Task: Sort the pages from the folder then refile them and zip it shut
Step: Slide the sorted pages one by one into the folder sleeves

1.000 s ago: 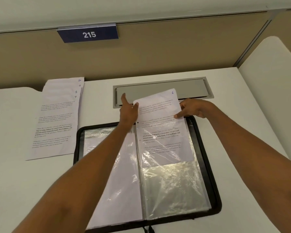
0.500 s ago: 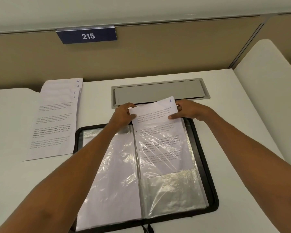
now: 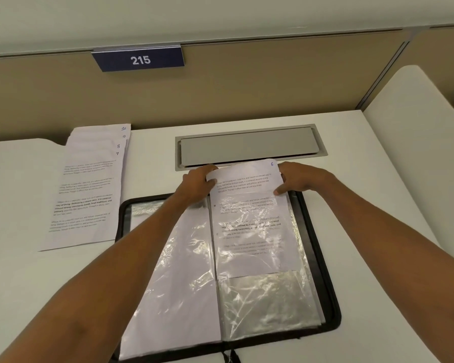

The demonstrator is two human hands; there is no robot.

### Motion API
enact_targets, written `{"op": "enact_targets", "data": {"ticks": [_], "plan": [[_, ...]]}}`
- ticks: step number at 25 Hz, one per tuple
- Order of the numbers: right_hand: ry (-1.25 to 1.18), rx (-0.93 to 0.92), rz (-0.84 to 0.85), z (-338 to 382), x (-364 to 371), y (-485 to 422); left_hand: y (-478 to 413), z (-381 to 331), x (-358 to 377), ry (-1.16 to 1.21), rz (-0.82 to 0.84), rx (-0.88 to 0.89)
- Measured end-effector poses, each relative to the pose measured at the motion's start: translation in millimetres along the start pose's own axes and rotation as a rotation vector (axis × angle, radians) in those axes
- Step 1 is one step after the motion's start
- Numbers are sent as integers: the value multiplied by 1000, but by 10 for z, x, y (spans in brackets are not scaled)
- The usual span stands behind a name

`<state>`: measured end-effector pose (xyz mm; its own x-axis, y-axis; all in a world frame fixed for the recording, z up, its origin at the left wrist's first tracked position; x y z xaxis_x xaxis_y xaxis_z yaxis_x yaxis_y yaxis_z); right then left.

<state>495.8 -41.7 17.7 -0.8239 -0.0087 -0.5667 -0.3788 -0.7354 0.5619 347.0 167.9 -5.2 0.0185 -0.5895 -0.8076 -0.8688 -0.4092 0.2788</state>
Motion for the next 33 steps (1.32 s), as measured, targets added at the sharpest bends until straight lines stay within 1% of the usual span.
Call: {"op": "enact_targets", "data": {"ticks": [2,4,7,10,12,14,19,22,25,27,29,31,33], "plan": [[-54,16,-22,-40,-17,-11,-18,-48,11,-20,23,23],[-125,15,-50,-59,-43,-18,-25,-95,82,-140,100,42],[-94,5,-64,-71,-61,-51,-14,-149,161,-262,155,72],[-82,1,-61,-57,-49,-57,3,-189,154,-244,118,118],[-12,-25,-73,-21,-53,-65,25,-225,142,-214,104,157],[63,-25,-91,-17,-78,-69,29,-248,155,-225,106,194],[95,-19,-43,-27,-20,-53,30,-300,180,-278,133,251],[158,-11,-67,-25,-32,-46,18,-337,172,-291,116,265],[135,-10,-75,-42,-71,-40,6,-344,221,-273,147,280],[106,-32,-64,-39,-56,-26,16,-372,250,-311,170,303],[128,-69,-73,-1,-32,-13,31,-421,217,-356,137,327],[146,-97,-105,26,-55,-7,45,-464,184,-316,107,340],[118,-93,-104,3,-77,-14,74,-482,223,-276,129,355]]}}
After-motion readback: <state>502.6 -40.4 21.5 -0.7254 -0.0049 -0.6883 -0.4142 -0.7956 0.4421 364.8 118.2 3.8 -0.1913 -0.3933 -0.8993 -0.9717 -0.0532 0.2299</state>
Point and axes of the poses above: each hand's wrist, its own y-axis away from the middle knuckle, its own x-axis out of the palm, z = x × y, the point moved 10 cm from there along -y, towards the middle knuckle, and after that the axes turned 8 degrees about -y, right-handed, at the moved point
